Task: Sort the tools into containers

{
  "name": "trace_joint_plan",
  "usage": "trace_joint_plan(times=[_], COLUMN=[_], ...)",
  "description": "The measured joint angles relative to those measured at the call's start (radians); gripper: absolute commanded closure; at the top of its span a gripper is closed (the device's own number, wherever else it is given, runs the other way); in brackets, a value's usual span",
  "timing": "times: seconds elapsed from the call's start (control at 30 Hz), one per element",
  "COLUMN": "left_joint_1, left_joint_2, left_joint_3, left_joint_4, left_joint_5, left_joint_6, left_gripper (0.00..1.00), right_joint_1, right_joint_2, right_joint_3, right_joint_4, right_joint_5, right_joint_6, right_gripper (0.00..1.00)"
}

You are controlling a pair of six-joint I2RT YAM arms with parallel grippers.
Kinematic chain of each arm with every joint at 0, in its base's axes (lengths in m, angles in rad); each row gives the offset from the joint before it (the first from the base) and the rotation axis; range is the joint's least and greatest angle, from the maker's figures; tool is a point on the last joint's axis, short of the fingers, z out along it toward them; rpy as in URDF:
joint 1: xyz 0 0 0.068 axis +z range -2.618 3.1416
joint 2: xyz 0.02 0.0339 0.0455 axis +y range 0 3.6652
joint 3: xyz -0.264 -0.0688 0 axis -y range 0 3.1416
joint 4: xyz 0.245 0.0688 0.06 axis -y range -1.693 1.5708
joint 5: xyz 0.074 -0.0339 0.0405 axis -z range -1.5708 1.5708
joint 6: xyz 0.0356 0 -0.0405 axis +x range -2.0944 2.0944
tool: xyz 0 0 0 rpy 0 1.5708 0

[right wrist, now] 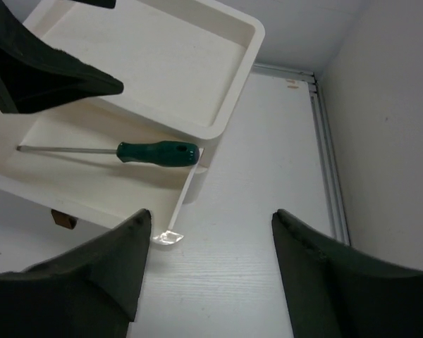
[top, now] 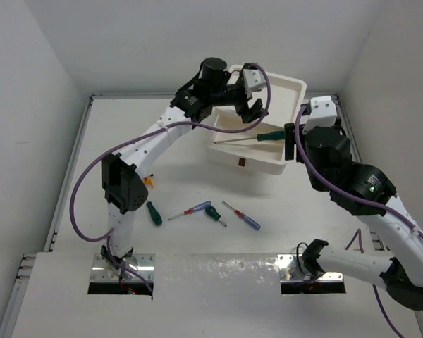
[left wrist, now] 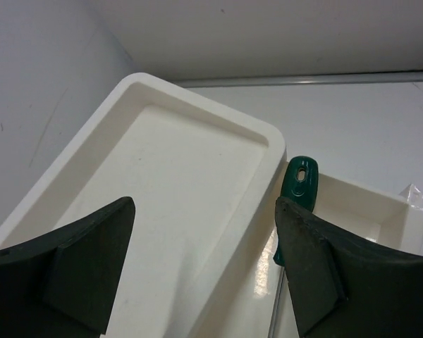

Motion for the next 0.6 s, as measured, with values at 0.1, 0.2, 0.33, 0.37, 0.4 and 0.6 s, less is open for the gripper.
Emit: trace_joint_plan(times=[0.1, 0.2, 0.33, 0.37, 0.4, 0.6], left_joint_1=[0.018, 0.038, 0.074, 0.084, 0.093, 0.137], left_joint_2=[-0.011, -0.014, -0.021, -0.029, -0.041, -0.09], left_joint_3=[0.002, 0.002, -0.002, -0.014, -0.035, -0.146], left_joint_4=[0.0, 0.002, 0.003, 0.006, 0.012, 0.034], left_joint_5=[-0.024, -0.089, -0.265, -0.318, -0.365, -0.526], left_joint_6=[-0.047, -0.11, -0.201, -0.217, -0.233, -0.311], left_gripper=[0.24, 0.29, 0.3, 0.3, 0.28, 0.26], right_joint_1=[-0.006, -0.08, -0.299, -0.335, -0.37, -0.457], right_joint_2=[0.033, 0.095, 0.185, 0.199, 0.214, 0.314], right_joint_3=[0.003, 0.031, 0.031, 0.024, 0.01, -0.035], right_joint_4=[-0.014, -0.033, -0.009, -0.002, 0.015, 0.111], right_joint_5=[0.01, -0.012, -0.162, -0.193, -0.232, -0.436], right_joint_6=[-0.001, 0.017, 0.086, 0.099, 0.115, 0.165], right_gripper=[0.55, 0.48, 0.48, 0.47, 0.46, 0.52])
